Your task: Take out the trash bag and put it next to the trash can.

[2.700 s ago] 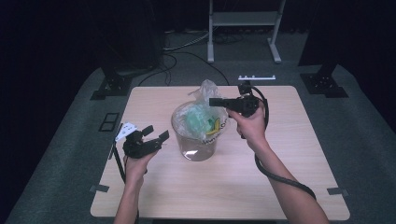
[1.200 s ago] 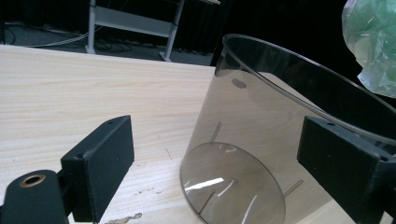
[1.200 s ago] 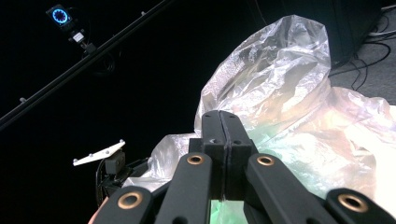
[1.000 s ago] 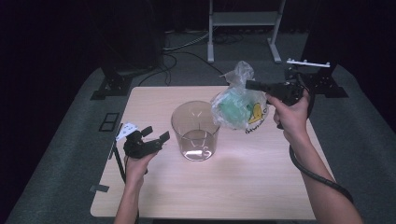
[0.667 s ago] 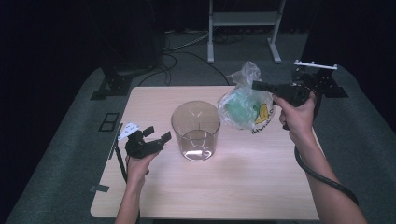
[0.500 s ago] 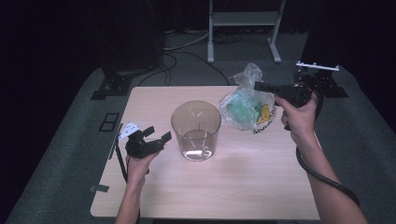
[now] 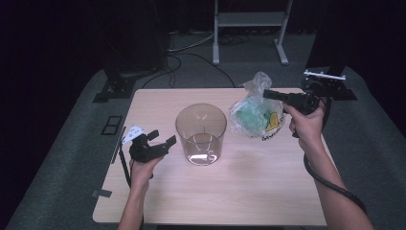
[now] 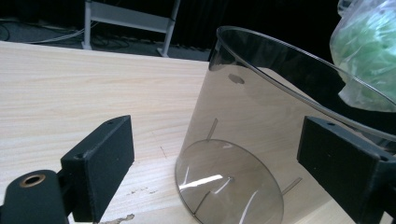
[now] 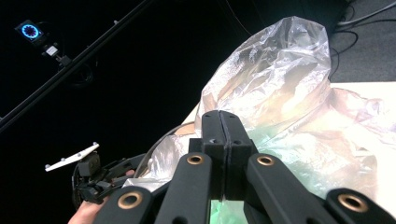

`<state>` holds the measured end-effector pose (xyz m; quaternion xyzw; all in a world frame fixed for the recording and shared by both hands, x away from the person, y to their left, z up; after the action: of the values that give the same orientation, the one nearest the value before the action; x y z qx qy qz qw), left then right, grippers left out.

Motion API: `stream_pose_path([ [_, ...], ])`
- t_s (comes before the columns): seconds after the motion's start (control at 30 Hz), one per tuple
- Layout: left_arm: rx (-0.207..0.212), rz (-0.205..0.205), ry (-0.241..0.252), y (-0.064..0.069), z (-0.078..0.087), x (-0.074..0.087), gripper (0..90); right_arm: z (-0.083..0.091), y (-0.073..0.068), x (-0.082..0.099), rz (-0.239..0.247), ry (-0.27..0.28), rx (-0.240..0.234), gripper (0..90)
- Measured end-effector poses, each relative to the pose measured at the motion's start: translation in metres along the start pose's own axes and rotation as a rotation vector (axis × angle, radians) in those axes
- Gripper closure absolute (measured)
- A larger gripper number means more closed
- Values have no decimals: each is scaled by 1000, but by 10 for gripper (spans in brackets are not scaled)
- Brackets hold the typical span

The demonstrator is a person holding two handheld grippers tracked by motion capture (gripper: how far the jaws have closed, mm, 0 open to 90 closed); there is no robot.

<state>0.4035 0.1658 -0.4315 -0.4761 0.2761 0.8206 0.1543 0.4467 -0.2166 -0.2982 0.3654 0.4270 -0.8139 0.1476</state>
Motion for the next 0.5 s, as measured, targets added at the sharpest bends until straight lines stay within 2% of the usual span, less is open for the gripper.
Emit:
stream_pose_path([
  [0.5,-1,3,-4,0,-1,1,98,-17,29,19,-56,-29,23,900],
])
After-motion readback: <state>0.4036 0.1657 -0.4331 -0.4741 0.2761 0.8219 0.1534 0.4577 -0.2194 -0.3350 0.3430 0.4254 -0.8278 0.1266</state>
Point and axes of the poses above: each handheld gripper's, and its own axes: z roughly backward along the jaws, x roughly out of its underside, y roughly to its right, the point moved 7 cm from there along -z, roughly forward along the jaws, and after that the axes turned 8 degrees about -y, right-handed, at the moved point
